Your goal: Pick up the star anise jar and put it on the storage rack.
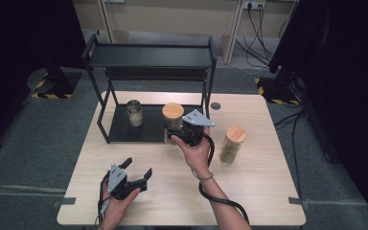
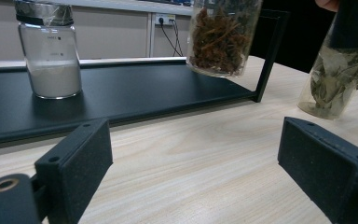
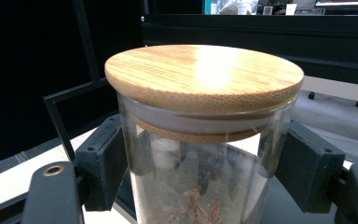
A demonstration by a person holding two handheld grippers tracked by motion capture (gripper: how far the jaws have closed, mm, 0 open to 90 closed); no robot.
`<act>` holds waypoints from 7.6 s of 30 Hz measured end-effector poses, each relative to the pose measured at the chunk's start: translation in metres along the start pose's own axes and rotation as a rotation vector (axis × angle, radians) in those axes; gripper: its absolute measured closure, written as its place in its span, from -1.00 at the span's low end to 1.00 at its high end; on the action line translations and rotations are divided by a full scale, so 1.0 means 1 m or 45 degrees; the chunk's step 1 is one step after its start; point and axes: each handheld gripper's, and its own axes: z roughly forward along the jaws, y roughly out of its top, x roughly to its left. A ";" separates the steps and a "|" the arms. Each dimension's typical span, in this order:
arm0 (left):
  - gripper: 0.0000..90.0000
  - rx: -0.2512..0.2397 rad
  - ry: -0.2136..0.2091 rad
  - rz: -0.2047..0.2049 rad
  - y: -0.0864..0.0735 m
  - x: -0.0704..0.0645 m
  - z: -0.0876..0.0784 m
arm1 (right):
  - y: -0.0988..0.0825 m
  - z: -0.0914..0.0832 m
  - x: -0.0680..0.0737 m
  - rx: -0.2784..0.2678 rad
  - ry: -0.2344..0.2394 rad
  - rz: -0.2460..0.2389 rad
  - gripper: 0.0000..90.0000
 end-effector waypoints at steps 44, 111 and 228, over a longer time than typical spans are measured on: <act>-0.79 -0.001 -0.006 0.002 0.000 0.000 -0.001 | 0.012 0.046 -0.009 0.042 -0.039 0.040 -0.44; -0.79 -0.012 -0.004 0.026 -0.001 -0.002 -0.002 | 0.019 0.122 -0.018 0.142 -0.092 0.069 -0.44; -0.80 -0.021 -0.011 0.046 -0.001 -0.003 -0.002 | -0.007 0.142 -0.021 0.239 -0.110 0.103 -0.95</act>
